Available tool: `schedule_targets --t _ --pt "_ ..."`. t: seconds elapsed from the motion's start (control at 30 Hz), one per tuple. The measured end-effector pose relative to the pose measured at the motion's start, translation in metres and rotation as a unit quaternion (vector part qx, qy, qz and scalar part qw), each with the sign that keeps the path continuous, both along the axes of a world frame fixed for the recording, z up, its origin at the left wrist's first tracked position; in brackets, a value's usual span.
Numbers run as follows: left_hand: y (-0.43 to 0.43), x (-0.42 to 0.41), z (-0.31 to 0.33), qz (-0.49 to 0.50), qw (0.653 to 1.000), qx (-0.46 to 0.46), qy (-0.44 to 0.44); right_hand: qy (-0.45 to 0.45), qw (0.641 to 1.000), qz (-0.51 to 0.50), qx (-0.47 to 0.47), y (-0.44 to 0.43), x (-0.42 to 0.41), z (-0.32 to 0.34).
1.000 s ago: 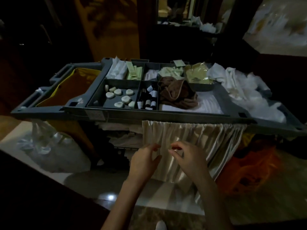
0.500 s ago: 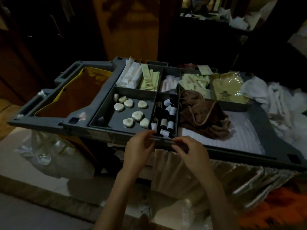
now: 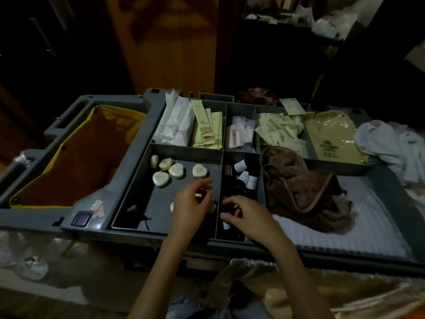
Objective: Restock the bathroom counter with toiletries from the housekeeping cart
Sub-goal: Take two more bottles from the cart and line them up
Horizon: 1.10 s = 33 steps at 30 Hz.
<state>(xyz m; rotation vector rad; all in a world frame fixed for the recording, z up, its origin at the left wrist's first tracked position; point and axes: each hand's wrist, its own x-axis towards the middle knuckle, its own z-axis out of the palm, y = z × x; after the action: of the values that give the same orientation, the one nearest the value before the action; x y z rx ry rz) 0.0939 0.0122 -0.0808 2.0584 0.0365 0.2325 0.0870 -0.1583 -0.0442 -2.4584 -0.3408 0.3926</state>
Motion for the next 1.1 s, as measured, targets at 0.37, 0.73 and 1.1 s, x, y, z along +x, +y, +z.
schedule_targets --t 0.37,0.73,1.1 --pt "0.000 0.014 0.003 -0.039 0.995 -0.088 0.031 0.044 0.917 -0.169 0.359 -0.016 0.040 0.012" --pt "0.001 0.011 0.021 -0.052 0.969 -0.238 0.030 0.182 0.782 -0.288 0.523 0.030 0.038 0.009" --pt "0.004 0.005 0.030 0.011 0.908 -0.408 0.093 0.100 0.870 -0.189 0.445 0.043 0.026 0.002"
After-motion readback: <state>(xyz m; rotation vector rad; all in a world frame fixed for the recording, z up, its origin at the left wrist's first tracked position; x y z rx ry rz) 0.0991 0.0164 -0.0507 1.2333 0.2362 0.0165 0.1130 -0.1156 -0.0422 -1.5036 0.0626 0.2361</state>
